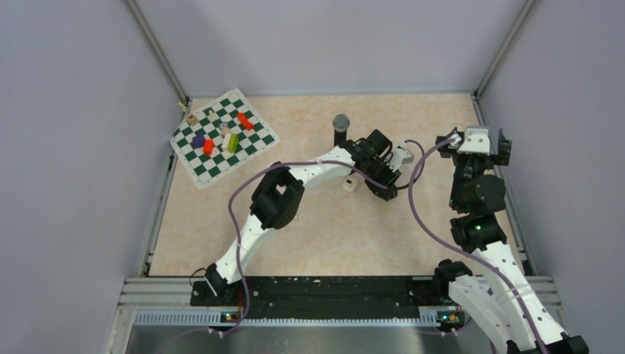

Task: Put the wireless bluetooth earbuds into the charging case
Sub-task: Place the charging case at the center of the board.

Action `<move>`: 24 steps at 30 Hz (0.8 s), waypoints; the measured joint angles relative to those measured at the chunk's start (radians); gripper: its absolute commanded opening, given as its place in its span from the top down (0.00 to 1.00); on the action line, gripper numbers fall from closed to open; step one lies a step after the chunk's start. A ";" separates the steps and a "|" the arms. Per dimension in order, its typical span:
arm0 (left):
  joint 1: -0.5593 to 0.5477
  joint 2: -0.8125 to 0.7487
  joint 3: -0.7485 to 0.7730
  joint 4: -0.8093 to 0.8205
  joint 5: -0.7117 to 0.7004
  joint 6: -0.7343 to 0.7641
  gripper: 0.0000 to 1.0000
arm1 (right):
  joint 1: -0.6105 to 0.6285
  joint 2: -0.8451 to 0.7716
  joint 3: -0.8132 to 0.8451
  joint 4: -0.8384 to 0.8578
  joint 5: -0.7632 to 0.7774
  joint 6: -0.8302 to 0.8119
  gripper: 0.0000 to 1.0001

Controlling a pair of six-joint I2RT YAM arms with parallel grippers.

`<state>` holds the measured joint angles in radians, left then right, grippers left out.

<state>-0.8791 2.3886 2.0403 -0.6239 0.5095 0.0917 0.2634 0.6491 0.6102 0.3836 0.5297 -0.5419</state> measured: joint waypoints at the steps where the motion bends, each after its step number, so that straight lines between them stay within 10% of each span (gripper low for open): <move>1: 0.001 0.017 0.013 0.001 -0.001 -0.010 0.99 | 0.000 0.000 -0.003 -0.003 0.000 0.002 0.01; 6: 0.003 0.071 0.048 0.010 0.004 -0.050 0.89 | 0.000 -0.002 -0.008 -0.004 0.000 0.005 0.01; 24: 0.003 0.076 0.077 0.053 -0.026 -0.129 0.01 | 0.000 -0.002 -0.008 -0.003 -0.005 0.017 0.01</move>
<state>-0.8761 2.4641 2.1178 -0.5709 0.4831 -0.0372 0.2634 0.6468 0.6018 0.3805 0.5243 -0.5251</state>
